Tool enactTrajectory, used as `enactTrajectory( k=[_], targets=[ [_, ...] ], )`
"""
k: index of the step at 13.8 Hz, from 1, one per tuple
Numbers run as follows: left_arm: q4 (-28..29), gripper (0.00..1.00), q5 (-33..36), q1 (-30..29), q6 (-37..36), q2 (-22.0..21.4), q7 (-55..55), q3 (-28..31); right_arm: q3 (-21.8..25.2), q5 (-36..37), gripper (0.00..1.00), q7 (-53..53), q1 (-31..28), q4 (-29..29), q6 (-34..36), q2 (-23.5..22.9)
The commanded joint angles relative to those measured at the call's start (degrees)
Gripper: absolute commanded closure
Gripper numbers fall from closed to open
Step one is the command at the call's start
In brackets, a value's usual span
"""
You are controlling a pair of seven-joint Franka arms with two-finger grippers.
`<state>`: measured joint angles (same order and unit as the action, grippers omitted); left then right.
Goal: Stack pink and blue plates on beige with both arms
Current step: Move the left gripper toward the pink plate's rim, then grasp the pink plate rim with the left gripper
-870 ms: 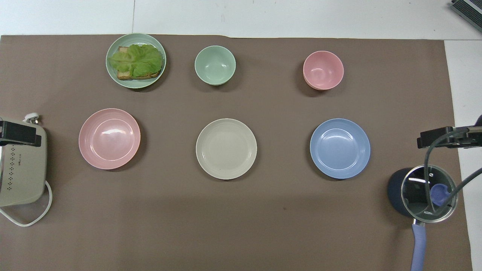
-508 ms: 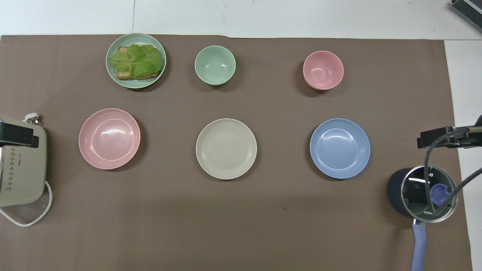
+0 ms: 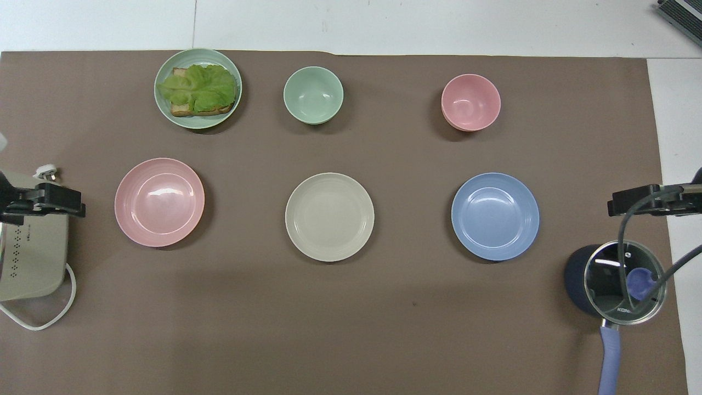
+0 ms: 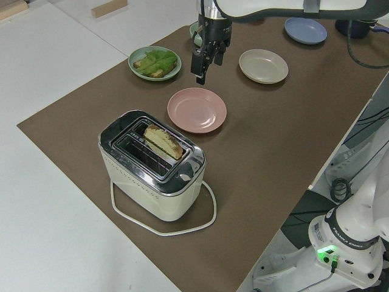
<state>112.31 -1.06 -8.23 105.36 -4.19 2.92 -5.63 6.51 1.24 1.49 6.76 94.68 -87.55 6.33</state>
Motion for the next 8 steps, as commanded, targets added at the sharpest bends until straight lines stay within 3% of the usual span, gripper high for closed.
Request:
enactTrajectory(
  k=[1,3,8],
  targets=[
    [3.44,0.0,0.62,-0.82,6.6,2.94,0.85,-0.35,-0.44,-0.88,0.0,-1.84,-0.96,1.56,-0.69,1.32],
    [4.66,0.0,0.71,-1.52,9.93,6.98,1.03,-0.26,-0.44,-0.88,0.0,-1.84,-0.96,1.56,-0.69,1.23],
    [9.5,0.0,0.62,-4.07,18.73,11.74,2.69,-0.35,-0.44,-0.88,0.0,-1.84,-0.96,1.56,-0.69,1.23]
  ],
)
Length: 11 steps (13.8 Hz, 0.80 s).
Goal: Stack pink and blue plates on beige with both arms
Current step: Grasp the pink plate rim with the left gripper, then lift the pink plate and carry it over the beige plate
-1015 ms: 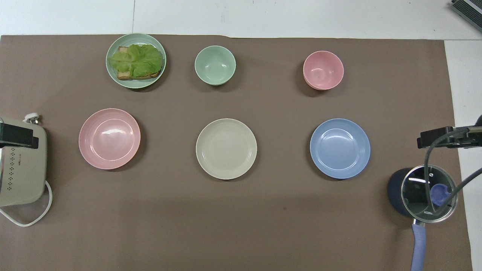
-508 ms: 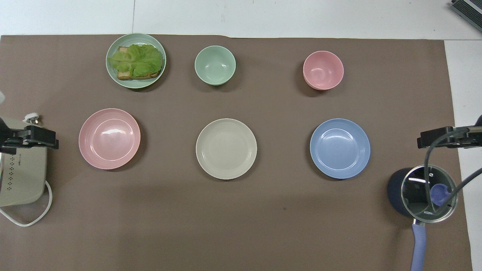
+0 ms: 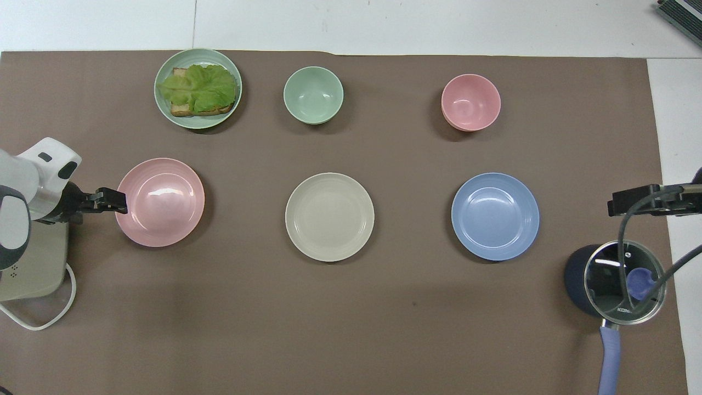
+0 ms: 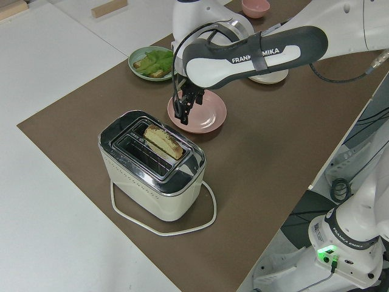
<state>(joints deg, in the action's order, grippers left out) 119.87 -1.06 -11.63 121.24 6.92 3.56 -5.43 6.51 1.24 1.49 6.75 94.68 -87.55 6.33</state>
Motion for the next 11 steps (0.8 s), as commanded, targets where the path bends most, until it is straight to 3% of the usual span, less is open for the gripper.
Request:
enactTrajectory(
  k=[1,3,4,6,7,8,9,11],
  targets=[
    [3.25,0.0,0.62,-0.85,3.56,1.07,2.93,-0.54,-0.44,-0.88,0.0,-1.84,-0.95,1.56,-0.69,1.32],
    [4.58,0.0,0.71,-0.59,4.44,0.72,4.86,-0.54,-0.44,-0.88,0.0,-1.84,-0.95,1.56,-0.6,1.32],
    [4.84,0.17,0.71,-0.67,4.44,0.55,7.83,-0.54,-0.44,-0.88,0.0,-1.84,-0.95,1.56,-0.69,1.23],
    [4.93,0.63,0.71,-0.67,4.44,0.55,7.78,-0.54,-0.44,-0.88,0.0,-1.84,-0.95,1.56,-0.69,1.23],
    [4.93,0.78,0.71,-0.59,4.44,0.55,7.25,-0.54,-0.44,-0.88,0.0,-1.84,-0.95,1.56,-0.69,1.23],
    [4.84,0.87,0.71,-0.5,4.36,0.55,7.25,-0.54,-0.44,-0.88,0.0,-1.84,-1.04,1.56,-0.69,1.23],
    [4.67,0.87,0.71,-0.5,3.66,0.63,7.42,-0.54,-0.44,-0.88,0.0,-1.84,-0.95,1.56,-0.6,1.32],
    [4.67,1.0,0.71,-0.5,3.65,0.63,7.78,-0.54,-0.44,-0.88,0.0,-1.84,-0.95,1.56,-0.69,1.23]
  ],
)
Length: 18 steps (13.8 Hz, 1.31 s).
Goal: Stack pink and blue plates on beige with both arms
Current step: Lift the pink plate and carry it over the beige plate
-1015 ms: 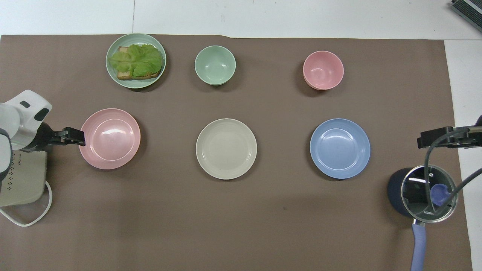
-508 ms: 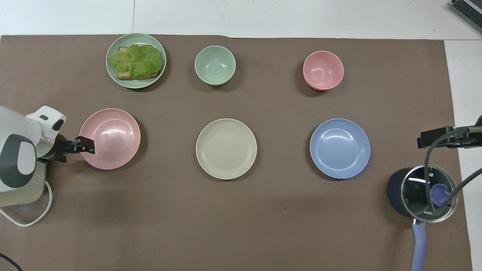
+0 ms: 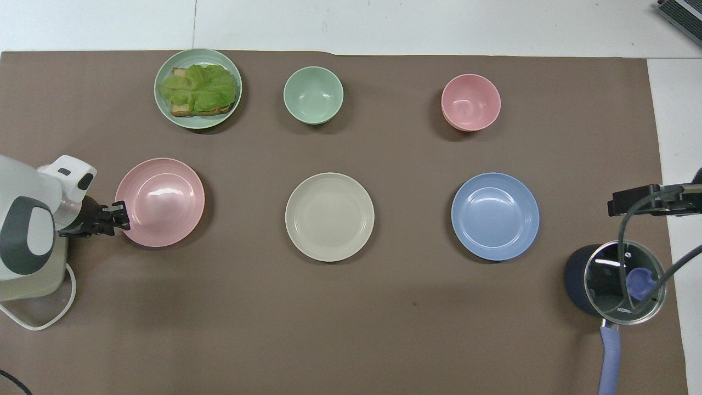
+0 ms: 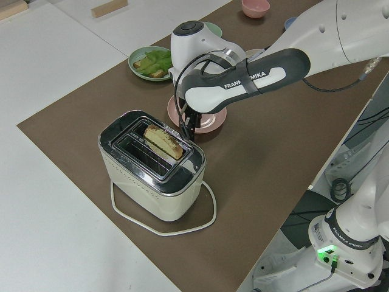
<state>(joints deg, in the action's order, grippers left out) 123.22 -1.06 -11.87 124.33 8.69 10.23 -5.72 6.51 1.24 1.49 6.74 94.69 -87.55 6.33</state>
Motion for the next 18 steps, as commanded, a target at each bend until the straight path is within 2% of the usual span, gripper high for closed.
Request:
enactTrajectory(
  k=[1,3,6,9,11,14,18],
  targets=[
    [1.14,1.0,0.71,-0.09,0.38,-1.13,1.11,-0.26,-0.44,-0.88,0.0,-1.84,-1.03,1.55,-0.69,1.32],
    [-1.56,1.0,0.71,0.44,-3.98,-0.52,0.58,-0.35,-0.44,-0.88,0.0,-1.84,-0.94,1.55,-0.69,1.32],
    [-10.25,1.0,0.01,0.88,-15.58,-0.78,0.49,-0.87,-0.44,-0.88,0.0,-1.84,-0.94,1.55,-0.69,1.32],
    [-16.51,1.0,-9.11,1.84,-20.78,-1.57,2.68,-1.4,-0.44,-0.88,0.0,-1.84,-0.94,1.55,-0.69,1.32],
    [-16.79,1.0,-9.57,5.17,-21.5,-2.45,8.64,-2.37,-0.44,-0.88,0.0,-1.84,-1.03,1.55,-0.69,1.32],
    [-16.17,1.0,-10.27,14.04,-20.45,-3.15,17.17,-2.37,-0.44,-0.88,0.0,-1.84,-0.94,1.55,-0.69,1.32],
    [-13.37,1.0,-12.64,22.65,-15.9,-4.12,23.67,-2.37,-0.44,-0.88,0.0,-1.84,-0.94,1.55,-0.6,1.32]
  ],
)
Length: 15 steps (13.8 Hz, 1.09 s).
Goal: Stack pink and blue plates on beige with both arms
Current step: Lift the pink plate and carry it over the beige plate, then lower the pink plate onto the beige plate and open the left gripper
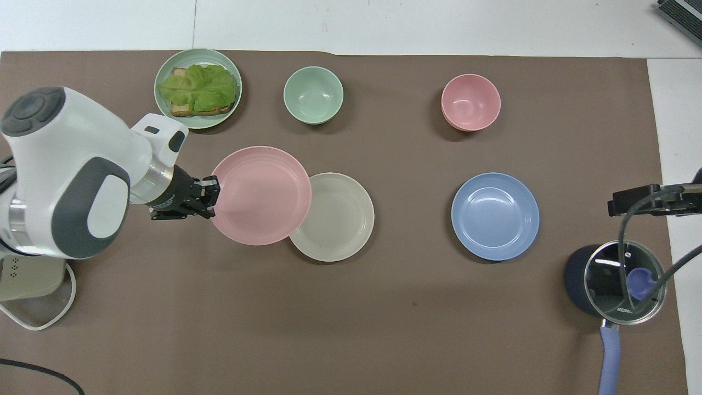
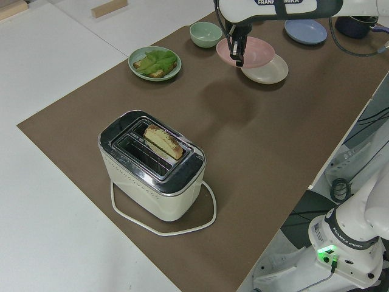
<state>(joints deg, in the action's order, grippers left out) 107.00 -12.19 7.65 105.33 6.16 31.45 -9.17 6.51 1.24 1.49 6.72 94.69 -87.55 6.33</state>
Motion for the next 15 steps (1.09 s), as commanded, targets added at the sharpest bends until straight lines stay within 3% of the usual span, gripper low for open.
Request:
enactTrajectory(
  k=[1,4,7,9,10,11,15],
  targets=[
    [4.52,1.0,-1.52,5.77,6.26,-1.33,4.74,1.17,-0.44,-0.88,0.0,-1.84,-1.0,1.55,-0.6,1.32],
    [10.5,1.0,-1.52,10.18,16.37,-0.8,8.36,1.17,-0.44,-0.88,0.0,-1.84,-0.92,1.55,-0.6,1.32],
    [11.48,1.0,-1.52,12.91,24.28,3.06,8.19,1.17,-0.44,-0.88,0.0,-1.84,-0.92,1.55,-0.6,1.32],
    [11.48,1.0,-1.52,12.92,24.75,3.16,7.49,1.17,-0.44,-0.88,0.0,-1.84,-0.92,1.55,-0.6,1.32],
    [11.48,0.6,-1.52,12.83,24.57,3.16,7.22,1.17,-0.44,-0.88,0.0,-1.84,-0.92,1.55,-0.6,1.32],
    [11.39,0.01,-1.52,12.74,24.66,3.24,7.31,1.17,-0.44,-0.88,0.0,-1.84,-0.92,1.55,-0.6,1.32],
    [10.34,0.0,-0.91,12.13,23.87,3.33,7.13,1.44,-0.44,-0.88,0.0,-1.84,-0.92,1.55,-0.6,1.32]
  ],
)
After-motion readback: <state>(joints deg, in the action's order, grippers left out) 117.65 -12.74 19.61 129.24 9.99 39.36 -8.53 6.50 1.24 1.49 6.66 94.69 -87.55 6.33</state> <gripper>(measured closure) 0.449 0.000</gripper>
